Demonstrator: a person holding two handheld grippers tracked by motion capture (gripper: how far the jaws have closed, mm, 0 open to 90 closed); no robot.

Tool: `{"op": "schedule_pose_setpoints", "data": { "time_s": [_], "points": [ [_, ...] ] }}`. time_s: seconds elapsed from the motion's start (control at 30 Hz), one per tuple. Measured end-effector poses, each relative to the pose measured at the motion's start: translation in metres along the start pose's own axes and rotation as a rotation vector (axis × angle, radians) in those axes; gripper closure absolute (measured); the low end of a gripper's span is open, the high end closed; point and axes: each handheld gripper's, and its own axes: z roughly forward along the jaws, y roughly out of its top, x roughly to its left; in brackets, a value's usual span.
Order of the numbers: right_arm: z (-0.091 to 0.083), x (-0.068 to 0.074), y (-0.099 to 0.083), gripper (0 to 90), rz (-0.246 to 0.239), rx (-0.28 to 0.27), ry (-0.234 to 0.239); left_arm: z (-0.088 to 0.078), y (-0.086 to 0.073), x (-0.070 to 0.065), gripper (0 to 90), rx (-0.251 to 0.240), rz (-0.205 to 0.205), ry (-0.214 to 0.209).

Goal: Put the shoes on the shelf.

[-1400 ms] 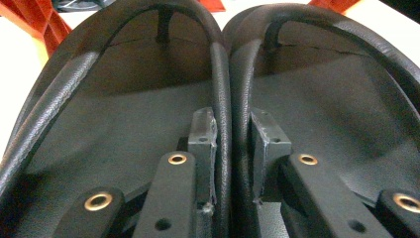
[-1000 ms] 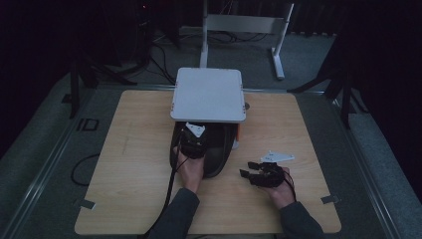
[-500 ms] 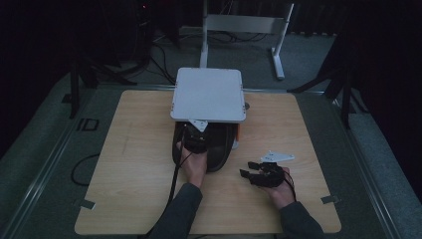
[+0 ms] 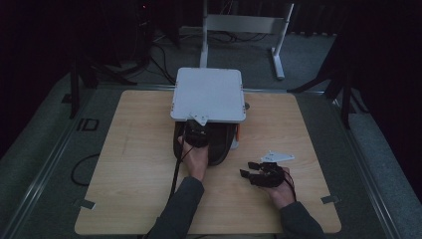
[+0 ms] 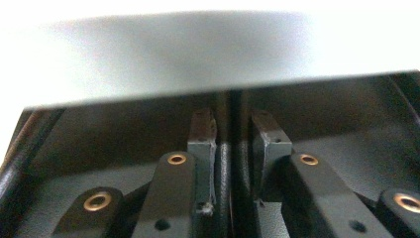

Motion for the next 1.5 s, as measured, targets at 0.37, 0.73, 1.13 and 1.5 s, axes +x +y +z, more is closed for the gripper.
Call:
{"op": "schedule_pose_setpoints", "data": {
  "time_s": [0.37,0.73,1.13,1.5],
  "points": [
    [0.0,0.0,0.0,47.5,0.001,-0.002,-0.002,0.01,0.005,-0.002,73.7,-0.003,-0.009,0.017],
    [-0.001,-0.001,0.0,47.5,0.002,-0.004,-0.003,0.014,0.011,-0.006,73.1,-0.028,-0.036,0.043],
    [-0.002,-0.002,0.0,47.5,0.007,-0.011,-0.003,0.02,0.015,-0.011,72.0,-0.053,-0.043,0.071],
    [-0.002,-0.002,0.0,47.5,0.008,-0.011,-0.004,0.028,0.013,-0.016,71.3,-0.066,-0.072,0.107]
  ]
}}
